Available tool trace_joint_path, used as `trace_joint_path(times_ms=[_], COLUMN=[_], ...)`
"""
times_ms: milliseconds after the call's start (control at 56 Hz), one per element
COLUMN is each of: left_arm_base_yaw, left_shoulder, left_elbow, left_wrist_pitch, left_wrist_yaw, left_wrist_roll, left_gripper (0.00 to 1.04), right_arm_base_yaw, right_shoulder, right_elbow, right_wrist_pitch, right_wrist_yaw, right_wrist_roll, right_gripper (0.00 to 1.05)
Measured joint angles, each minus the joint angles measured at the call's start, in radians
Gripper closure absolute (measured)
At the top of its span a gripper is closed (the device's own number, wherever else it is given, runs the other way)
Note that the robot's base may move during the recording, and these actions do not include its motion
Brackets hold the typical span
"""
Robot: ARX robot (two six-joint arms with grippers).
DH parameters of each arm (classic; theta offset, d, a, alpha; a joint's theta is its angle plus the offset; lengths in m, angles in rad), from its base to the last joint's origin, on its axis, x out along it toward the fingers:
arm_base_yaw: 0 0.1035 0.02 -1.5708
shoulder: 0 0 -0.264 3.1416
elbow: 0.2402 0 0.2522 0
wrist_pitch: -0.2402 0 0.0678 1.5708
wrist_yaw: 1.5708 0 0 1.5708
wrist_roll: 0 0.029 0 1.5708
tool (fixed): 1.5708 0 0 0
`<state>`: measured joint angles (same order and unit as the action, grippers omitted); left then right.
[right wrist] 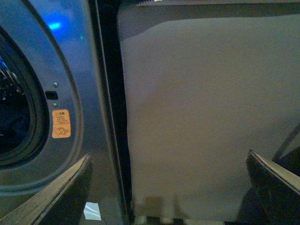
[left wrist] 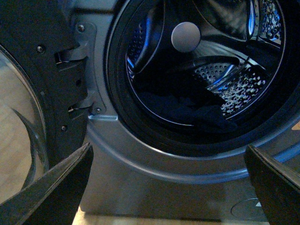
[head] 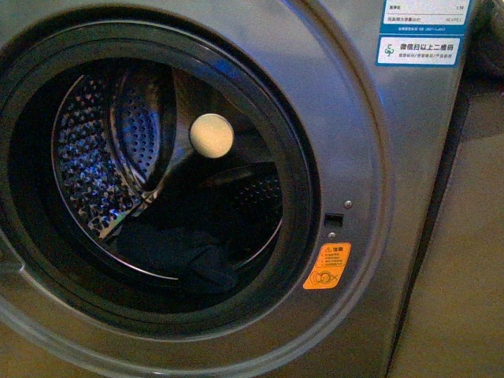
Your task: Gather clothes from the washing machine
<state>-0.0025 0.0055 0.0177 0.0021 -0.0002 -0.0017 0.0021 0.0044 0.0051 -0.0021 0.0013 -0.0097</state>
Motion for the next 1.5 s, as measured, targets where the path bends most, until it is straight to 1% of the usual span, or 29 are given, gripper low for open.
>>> trace_joint_path(times_ms=[1125, 1161, 1232, 1268, 1357, 1500], left_arm_base_yaw=[0.000, 0.003, 0.059, 0.069, 0.064, -0.003], left_shoulder=[0.000, 0.001, 0.067, 0.111, 0.266, 0.557], left_elbow=[0.000, 0.000, 0.002, 0.004, 0.024, 0.088], left_wrist_pitch=[0.000, 0.000, 0.058, 0.093, 0.225, 0.471], left_wrist_yaw=[0.000, 0.011, 0.201, 0.240, 0.252, 0.204], left_wrist_roll=[0.000, -0.002, -0.050, -0.058, -0.063, -0.049], left_gripper=[0.07, 0.07, 0.07, 0.07, 0.07, 0.07], right_arm_base_yaw=[0.000, 0.000, 0.000, 0.000, 0.000, 0.000], right_shoulder=[0.000, 0.000, 0.000, 0.000, 0.000, 0.000], right_elbow=[0.000, 0.000, 0.000, 0.000, 0.000, 0.000], right_wrist_pitch=[0.000, 0.000, 0.000, 0.000, 0.000, 0.000], right_wrist_yaw=[0.000, 0.000, 0.000, 0.000, 0.000, 0.000], right_wrist_roll=[0.000, 0.000, 0.000, 0.000, 0.000, 0.000], right_gripper=[0.07, 0.07, 0.07, 0.07, 0.07, 0.07])
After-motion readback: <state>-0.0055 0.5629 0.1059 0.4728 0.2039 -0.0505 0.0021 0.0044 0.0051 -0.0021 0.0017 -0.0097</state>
